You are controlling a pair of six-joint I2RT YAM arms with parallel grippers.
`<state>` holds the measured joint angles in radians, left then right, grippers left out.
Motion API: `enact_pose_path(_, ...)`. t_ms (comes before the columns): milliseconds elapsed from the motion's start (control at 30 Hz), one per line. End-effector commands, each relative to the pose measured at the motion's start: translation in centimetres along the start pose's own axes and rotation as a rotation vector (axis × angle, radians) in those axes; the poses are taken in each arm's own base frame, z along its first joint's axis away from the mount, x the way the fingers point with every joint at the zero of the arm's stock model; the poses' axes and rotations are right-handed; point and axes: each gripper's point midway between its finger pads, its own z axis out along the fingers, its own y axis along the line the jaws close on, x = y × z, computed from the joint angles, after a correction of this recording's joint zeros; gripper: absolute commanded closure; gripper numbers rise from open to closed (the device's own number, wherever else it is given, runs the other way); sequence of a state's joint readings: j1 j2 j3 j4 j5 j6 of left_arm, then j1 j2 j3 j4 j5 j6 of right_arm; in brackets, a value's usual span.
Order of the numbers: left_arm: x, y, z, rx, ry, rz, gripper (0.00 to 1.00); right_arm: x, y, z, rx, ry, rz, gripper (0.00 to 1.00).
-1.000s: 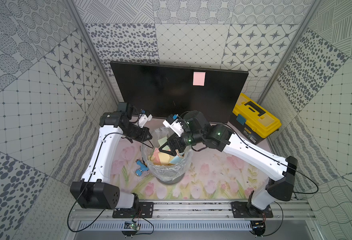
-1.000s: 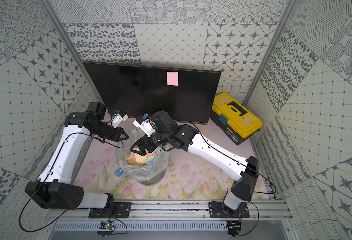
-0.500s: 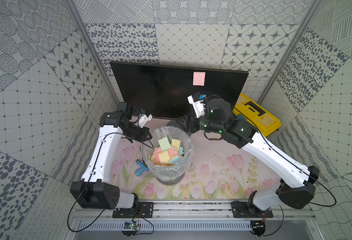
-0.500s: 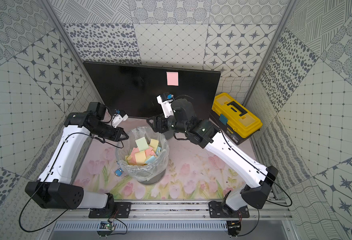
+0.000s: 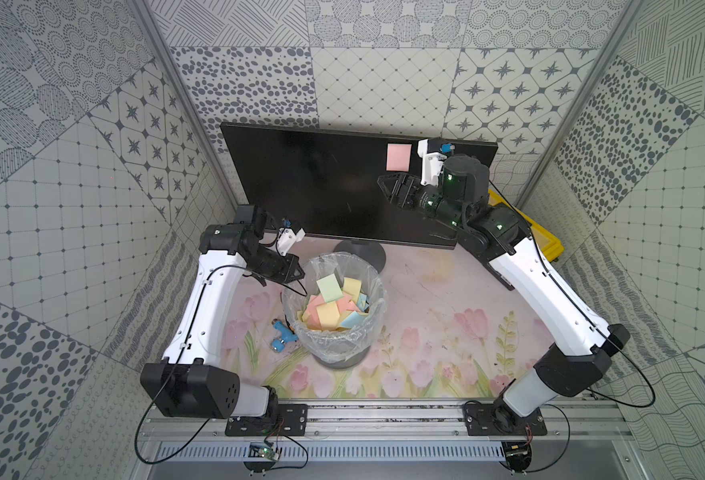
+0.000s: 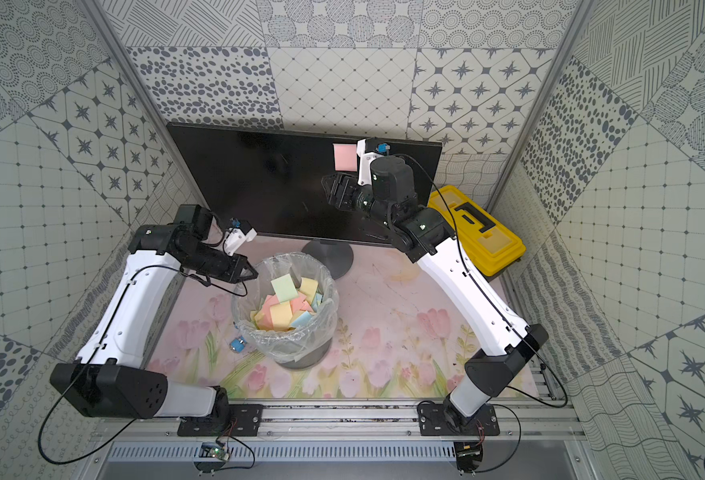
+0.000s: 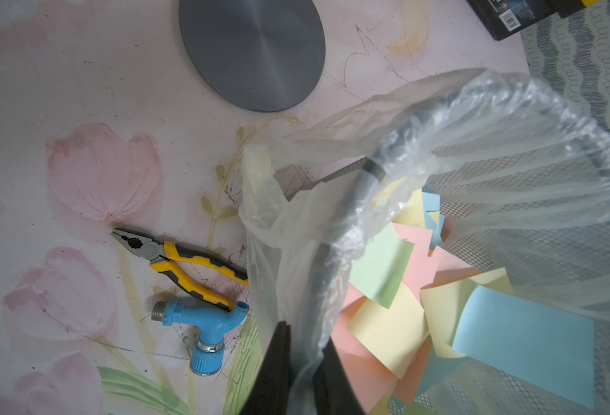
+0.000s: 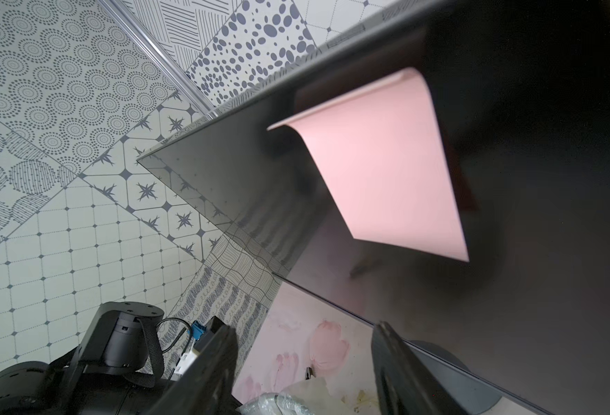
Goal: Remove the sticky note from the monitor
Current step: Tear off the sticky note from the monitor.
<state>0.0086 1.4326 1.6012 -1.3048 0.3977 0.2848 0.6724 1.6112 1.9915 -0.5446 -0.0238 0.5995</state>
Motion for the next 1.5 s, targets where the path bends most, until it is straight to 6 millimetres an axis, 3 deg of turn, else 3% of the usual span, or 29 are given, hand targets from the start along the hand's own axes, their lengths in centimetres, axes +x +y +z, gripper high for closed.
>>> enact_pose_path(0, -1.9, -0.8, -0.5, 0.042, -0.08, 0.024, 1.0, -2.0, 0.2, -0.3, -0.01, -0.062, 0.045, 0.37)
enact_pose_path(400, -2.0, -0.8, -0.6, 0.043, -0.085, 0.026, 1.0, -2.8, -1.8, -0.8, 0.016, -0.084, 0.157, 0.35)
enact_pose_path(667, -2.0, -0.9, -0.6, 0.045, -0.085, 0.026, 1.0, -3.6, -1.5, -0.5, -0.002, -0.098, 0.148, 0.35)
enact_pose_path(1233, -2.0, -0.9, -0.6, 0.045, -0.084, 0.026, 1.0, -4.6, -0.4, -0.5, -0.044, -0.115, 0.101, 0.53)
enact_pose_path(1300, -2.0, -0.8, -0.5, 0.044, -0.083, 0.025, 1.0, -4.6, -0.6, -0.4, -0.033, -0.119, 0.101, 0.51)
enact_pose_path(1467, -2.0, -0.9, -0.6, 0.044, -0.084, 0.026, 1.0, -4.1, -1.7, -0.3, -0.006, -0.111, 0.123, 0.36)
